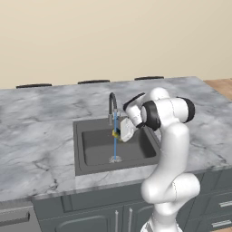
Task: Soak the sponge with water for a few seconds and then drop it inside the sink.
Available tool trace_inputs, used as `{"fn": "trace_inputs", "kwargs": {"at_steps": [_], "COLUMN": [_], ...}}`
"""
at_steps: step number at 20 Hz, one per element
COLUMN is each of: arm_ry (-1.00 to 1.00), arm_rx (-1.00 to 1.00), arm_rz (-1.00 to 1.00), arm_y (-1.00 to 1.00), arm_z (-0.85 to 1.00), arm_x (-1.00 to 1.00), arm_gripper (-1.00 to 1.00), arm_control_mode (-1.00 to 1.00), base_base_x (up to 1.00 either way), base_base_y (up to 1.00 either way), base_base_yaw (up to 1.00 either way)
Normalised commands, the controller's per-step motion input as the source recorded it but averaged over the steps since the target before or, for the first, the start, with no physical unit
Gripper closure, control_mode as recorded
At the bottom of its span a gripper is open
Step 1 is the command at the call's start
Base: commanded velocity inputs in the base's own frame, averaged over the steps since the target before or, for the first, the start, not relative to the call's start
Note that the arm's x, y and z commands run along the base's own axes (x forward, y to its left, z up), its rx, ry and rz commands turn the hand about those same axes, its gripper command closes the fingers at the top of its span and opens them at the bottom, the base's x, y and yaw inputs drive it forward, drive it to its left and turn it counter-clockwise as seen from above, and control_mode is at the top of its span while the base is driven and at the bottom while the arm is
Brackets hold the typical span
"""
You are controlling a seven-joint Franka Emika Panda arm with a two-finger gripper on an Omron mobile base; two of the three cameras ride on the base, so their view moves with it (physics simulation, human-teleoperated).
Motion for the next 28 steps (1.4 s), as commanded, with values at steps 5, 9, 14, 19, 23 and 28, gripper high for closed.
{"fn": "trace_inputs", "kwargs": {"at_steps": [5, 9, 14, 19, 23, 28], "arm_ry": [0.06, 0.21, 0.26, 0.24, 0.26, 0.12], "arm_rx": [0.0, -0.08, -0.12, -0.1, -0.09, -0.04], "arm_rz": [-0.05, -0.12, -0.14, -0.21, -0.24, -0.22], "arm_y": [-0.28, -0.51, -0.56, -0.13, 0.0, -0.06], "arm_z": [0.09, 0.14, 0.15, 0.18, 0.1, 0.0], "arm_x": [0.0, 0.0, 0.0, 0.0, 0.0, 0.0], "arm_gripper": [1.0, 1.0, 1.0, 1.0, 1.0, 1.0], "arm_control_mode": [-1.0, -1.0, -1.0, -1.0, -1.0, -1.0], "base_base_x": [0.0, 0.0, 0.0, 0.0, 0.0, 0.0], "base_base_y": [0.0, 0.0, 0.0, 0.0, 0.0, 0.0], "base_base_yaw": [0.0, 0.0, 0.0, 0.0, 0.0, 0.0]}}
